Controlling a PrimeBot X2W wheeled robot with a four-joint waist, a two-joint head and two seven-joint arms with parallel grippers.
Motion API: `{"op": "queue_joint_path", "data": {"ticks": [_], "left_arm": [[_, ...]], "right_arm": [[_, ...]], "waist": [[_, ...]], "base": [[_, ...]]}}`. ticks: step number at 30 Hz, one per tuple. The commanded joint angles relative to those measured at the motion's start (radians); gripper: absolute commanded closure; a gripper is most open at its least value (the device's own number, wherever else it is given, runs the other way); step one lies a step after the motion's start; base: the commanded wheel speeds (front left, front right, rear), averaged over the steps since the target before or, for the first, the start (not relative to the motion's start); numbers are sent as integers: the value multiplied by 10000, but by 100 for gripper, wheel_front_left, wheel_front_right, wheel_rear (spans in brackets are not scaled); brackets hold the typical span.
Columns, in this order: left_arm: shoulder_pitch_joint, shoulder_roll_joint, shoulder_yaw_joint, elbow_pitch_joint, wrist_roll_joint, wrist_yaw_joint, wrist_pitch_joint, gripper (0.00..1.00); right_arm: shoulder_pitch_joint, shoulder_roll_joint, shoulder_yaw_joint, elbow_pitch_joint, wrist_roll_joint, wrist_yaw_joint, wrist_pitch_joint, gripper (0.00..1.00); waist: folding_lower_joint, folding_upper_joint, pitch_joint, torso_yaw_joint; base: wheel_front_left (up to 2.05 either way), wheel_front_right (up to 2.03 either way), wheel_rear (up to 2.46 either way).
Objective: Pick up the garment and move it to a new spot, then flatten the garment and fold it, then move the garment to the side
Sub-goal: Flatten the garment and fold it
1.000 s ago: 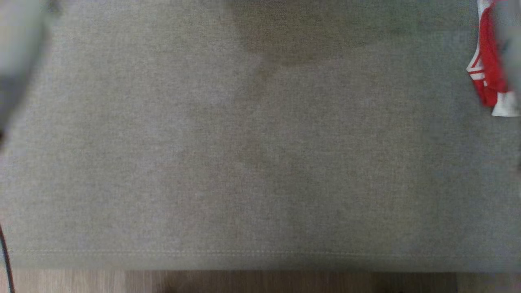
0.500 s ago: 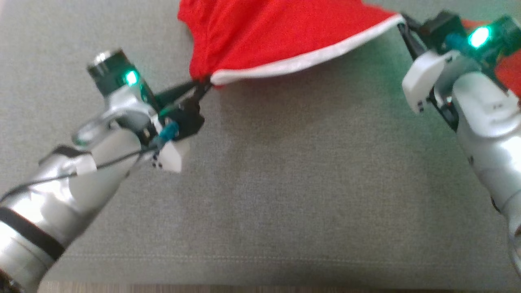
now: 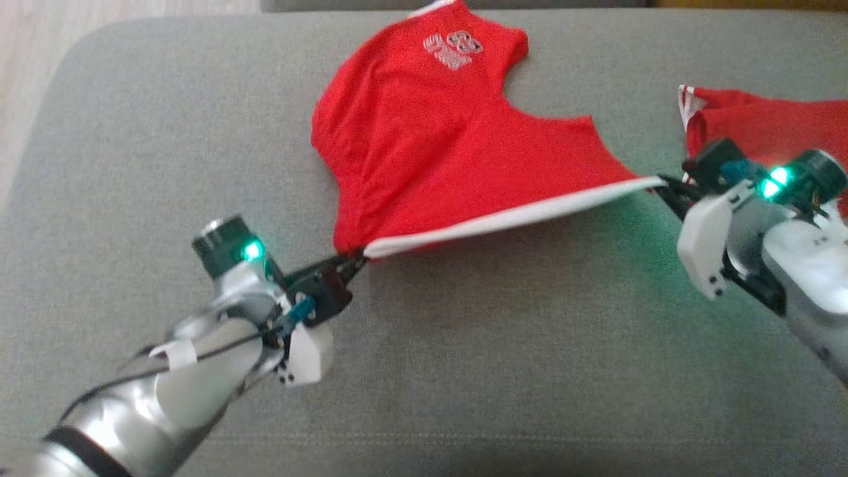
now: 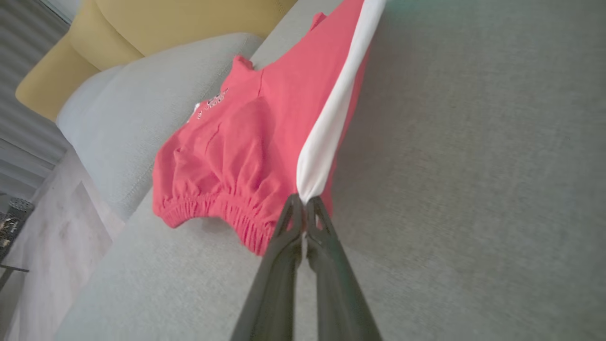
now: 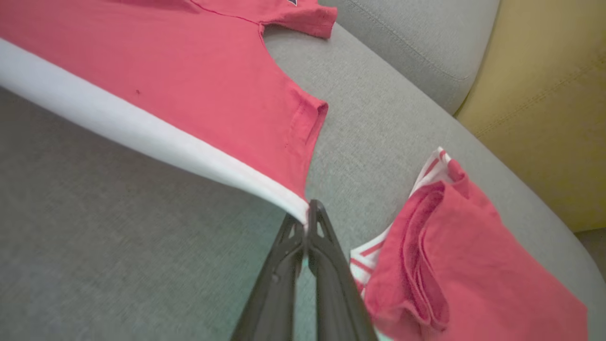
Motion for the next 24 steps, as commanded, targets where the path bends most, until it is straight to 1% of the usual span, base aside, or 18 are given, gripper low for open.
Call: {"op": "queue_joint_path", "data": {"ticks": [1,4,7,13,14,17,21,24], "left_arm": [[-12,285,476,-173,-233,125,-49,100],[518,263,509,-296,-562,65,-49,100],[1060,311,463,-476,-883,-58,-49,100],[1968,629,20,-1093,-1445,-340,82,100],[1968,629,20,-1093,-1445,-340,82,100],[2424,879,-215,-1713,-1881,-425,342,100],[2700,1282,-400,-2607,-2170,-458,681,100],[2679,1451,-237,-3093,-2353,-342,820,100]], "right_arm": [[229,-736,324,-696,593,65,210,100],[444,-1538,864,-1711,1408,65,599,100],[707,-2282,1219,-2722,1961,65,1086,100],[1307,-3589,1460,-4657,2881,65,2370,100],[1307,-3589,1460,-4657,2881,65,2370,100],[1549,-4209,1485,-5604,3191,65,3052,100],[1695,-4930,1494,-6605,3554,65,3945,100],[1401,-5170,1482,-6991,3633,65,4093,100]], "waist": [[0,0,-230,4],[0,0,-494,45],[0,0,-785,50],[0,0,-1331,37],[0,0,-1331,37],[0,0,-1520,57],[0,0,-1628,87],[0,0,-1611,138]], "base": [[0,0,0],[0,0,0],[0,0,0],[0,0,0],[0,0,0],[0,0,0],[0,0,0],[0,0,0]]}}
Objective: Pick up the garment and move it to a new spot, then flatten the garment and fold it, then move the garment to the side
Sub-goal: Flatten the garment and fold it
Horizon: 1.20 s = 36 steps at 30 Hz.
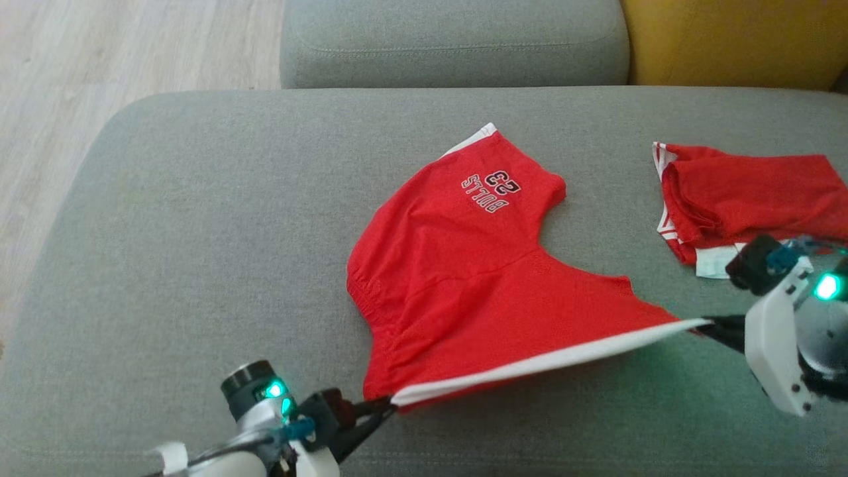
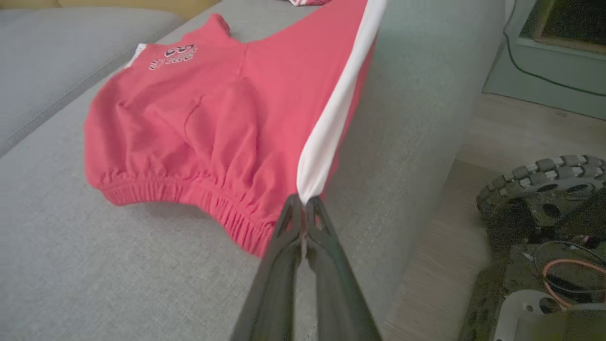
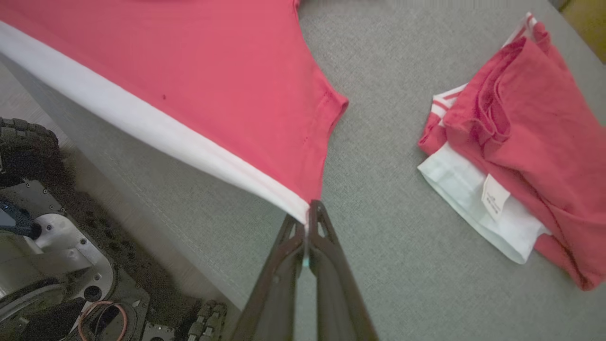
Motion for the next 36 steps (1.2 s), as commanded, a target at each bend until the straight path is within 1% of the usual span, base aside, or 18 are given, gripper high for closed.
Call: {"op": "queue_joint_path", "data": {"ticks": [1,6,10,14,20,28,33,36], "left_arm": [[-538,388,556,-275,-110,119,38,100],[-1060,403,1052,-692,-318,357,82,100],[-1624,290,1366,-802,-427,381,110,100],[-2231,33,1602,-653,-455,378,55,100],[-3078,-631,1679,13,-515,219,-140,100],[-4289,-1557,1332,1275,-417,-31,-492,100],[-4876,-1885,1248,2024,-518,-91,-689,100],[-5086,-1983,1210,2265,-558,-105,-746,100]], "right_arm": [[-335,-443,-220,-131,-5,65,-62,100],[-1318,-159,-463,-36,-132,65,-147,100],[-2276,149,-581,252,-228,65,-76,100],[-3330,429,-547,661,-440,65,60,100],[-4679,842,-347,1472,-798,65,252,100],[-5894,1257,-186,2346,-1381,65,626,100],[-6321,1524,-170,2754,-1720,65,685,100],[-6410,1608,-168,2889,-1858,65,692,100]], "waist": [[1,-1,66,39],[1,-1,479,305],[1,-1,974,673],[1,-1,1518,1107],[1,-1,2403,1752],[1,-1,3641,2383],[1,-1,4169,2590],[1,-1,4324,2663]], "base": [[0,0,0],[0,0,0],[0,0,0],[0,0,0],[0,0,0],[0,0,0],[0,0,0],[0,0,0]]}}
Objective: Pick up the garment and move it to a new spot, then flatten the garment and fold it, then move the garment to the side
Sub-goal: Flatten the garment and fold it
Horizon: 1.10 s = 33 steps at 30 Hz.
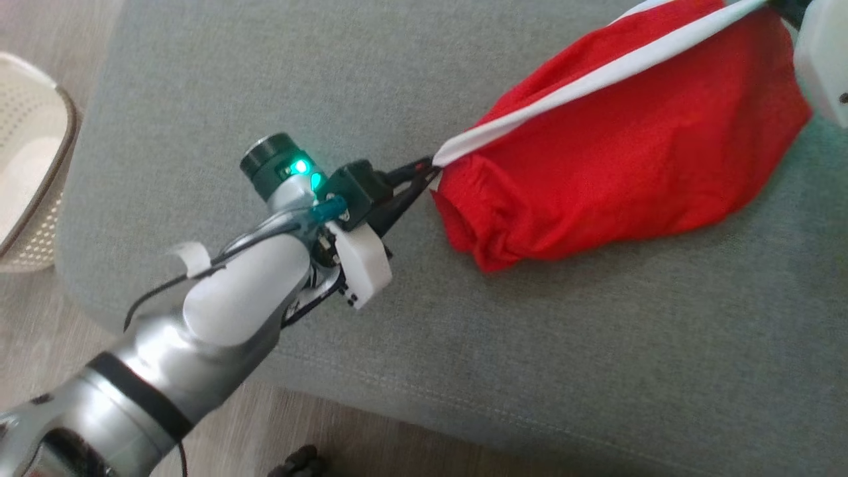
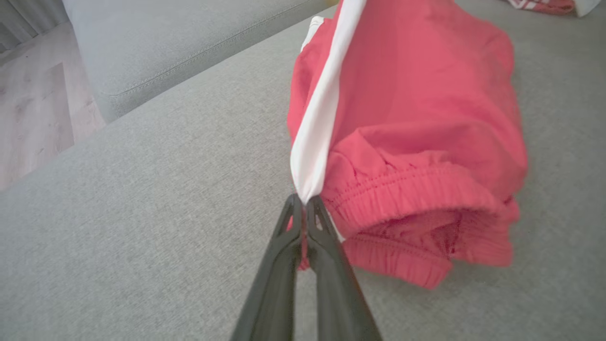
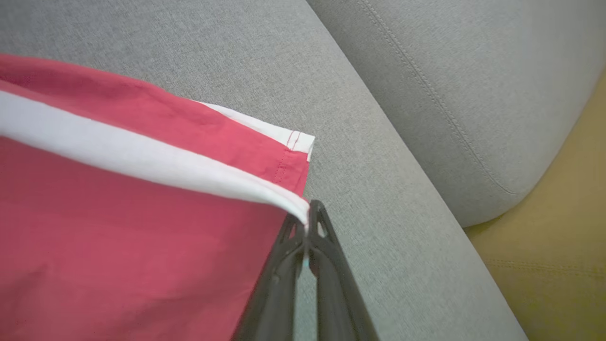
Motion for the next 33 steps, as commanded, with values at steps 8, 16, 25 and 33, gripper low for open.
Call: {"op": "queue_joint_path", "data": {"ticks": [8,16,25,33], "left_arm": [[-1029,-105,138,405,-158,-55,-200,100],[-1287,-254,164,457,-247,-58,-208,100],[-1176,-378,463,1026,-207,-56,-209,0],[-359,-326,1956,770,-416,451,-209,0]], "right_arm": [[-396,163,-118,222,-620,65,-172,100],[-629,377,-118,845,-834,65,-610,100],[-739,813,-117,1962,-727,65,-2029,0],[-217,1552,-1027,3537,-354,65,-4231,0]], "waist": [[-2,0,648,337],[-2,0,942,446],[-2,0,916,385],[-2,0,113,13]], "base": [[0,0,0],[0,0,0],[0,0,0],[0,0,0]]}}
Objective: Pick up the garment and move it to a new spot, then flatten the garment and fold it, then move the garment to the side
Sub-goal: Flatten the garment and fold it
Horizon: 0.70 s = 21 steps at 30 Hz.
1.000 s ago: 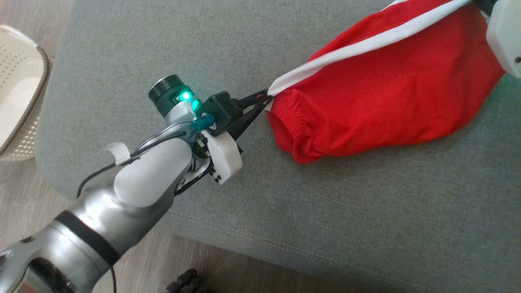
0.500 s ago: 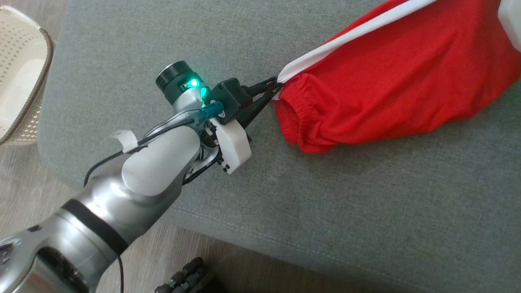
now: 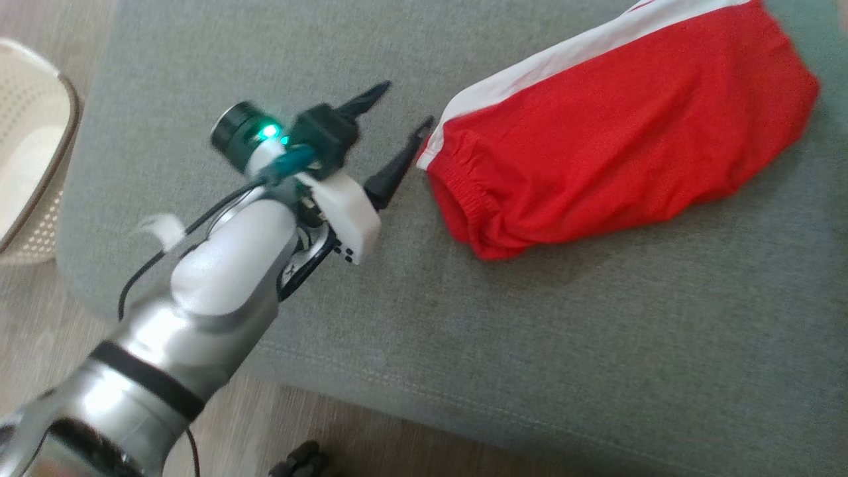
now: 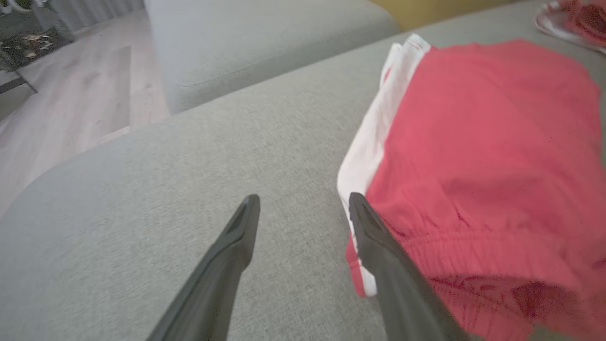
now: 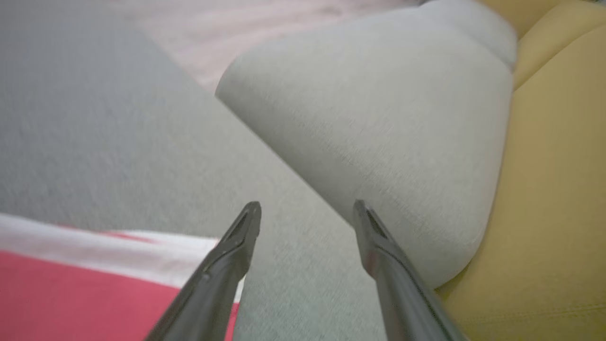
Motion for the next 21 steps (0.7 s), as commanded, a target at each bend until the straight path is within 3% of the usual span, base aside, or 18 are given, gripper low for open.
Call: {"op": "queue_joint_path", "data": {"ticks": [1,6,13,16,21], "left_arm": [[61,319,816,-426,-123,233,-50,0],[1162,196,3042,-1495,-577,763,-51,0],[2585,-172,5451,-2894,-114,941,-51,0],[3251,-419,6299,-3347,252,850,-51,0],[4290,-847,7185,-3919,902,628,-51,0]], "right_arm": [[457,228,-442,126,198,65,-609,0],[1359,979,-1237,863,-29,65,-2383,0],[2399,1842,-2649,1582,-327,65,-3837,0],[2921,2212,-3760,1697,-532,65,-3995,0],[4448,2654,-6181,353,-1435,65,-4010,0]], "waist": [[-1,0,-392,-209],[-1,0,-1200,-608],[-1,0,-2100,-1092],[-1,0,-2499,-1338],[-1,0,-3027,-1700]], "base": [[0,0,0],[0,0,0],[0,0,0],[0,0,0],[0,0,0]]}}
